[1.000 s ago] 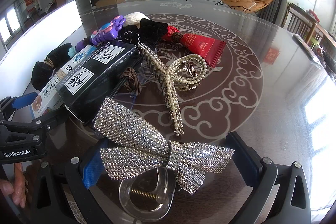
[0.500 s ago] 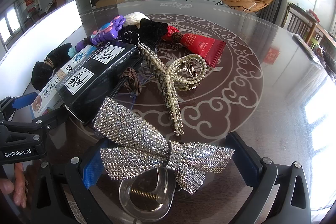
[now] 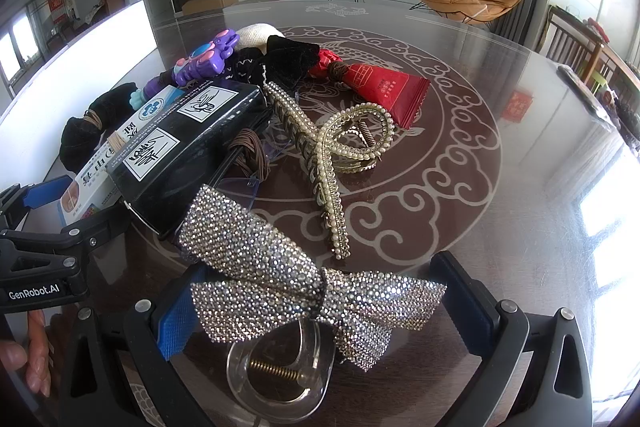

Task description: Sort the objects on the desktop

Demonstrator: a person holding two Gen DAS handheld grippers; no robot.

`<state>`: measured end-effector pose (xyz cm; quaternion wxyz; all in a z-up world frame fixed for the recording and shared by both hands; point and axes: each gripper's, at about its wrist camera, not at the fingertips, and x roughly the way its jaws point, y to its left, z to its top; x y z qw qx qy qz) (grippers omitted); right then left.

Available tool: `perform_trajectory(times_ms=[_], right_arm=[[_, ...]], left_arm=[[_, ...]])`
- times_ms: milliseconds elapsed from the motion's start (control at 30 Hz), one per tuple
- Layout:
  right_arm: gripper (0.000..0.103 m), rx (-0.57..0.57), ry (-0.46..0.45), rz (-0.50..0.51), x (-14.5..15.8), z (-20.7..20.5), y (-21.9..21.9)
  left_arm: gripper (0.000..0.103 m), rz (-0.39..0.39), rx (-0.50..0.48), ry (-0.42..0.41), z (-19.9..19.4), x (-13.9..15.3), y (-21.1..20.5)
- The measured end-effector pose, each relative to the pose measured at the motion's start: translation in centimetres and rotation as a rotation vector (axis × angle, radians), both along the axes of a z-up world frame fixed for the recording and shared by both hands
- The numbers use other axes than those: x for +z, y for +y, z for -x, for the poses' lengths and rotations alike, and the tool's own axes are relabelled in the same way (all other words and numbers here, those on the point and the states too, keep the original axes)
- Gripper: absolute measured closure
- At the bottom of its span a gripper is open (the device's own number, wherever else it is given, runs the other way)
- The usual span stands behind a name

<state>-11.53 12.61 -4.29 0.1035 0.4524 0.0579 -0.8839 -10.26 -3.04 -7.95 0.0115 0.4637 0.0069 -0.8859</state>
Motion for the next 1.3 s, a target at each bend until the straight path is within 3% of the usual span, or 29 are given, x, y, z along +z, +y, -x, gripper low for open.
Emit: perform_trajectory(times_ms=[1300], right_arm=[[0.0, 0.0, 0.0, 0.0, 0.04, -0.04, -0.02]], left_arm=[[0.0, 0.0, 0.001, 0.001, 0.14, -0.04, -0.2]])
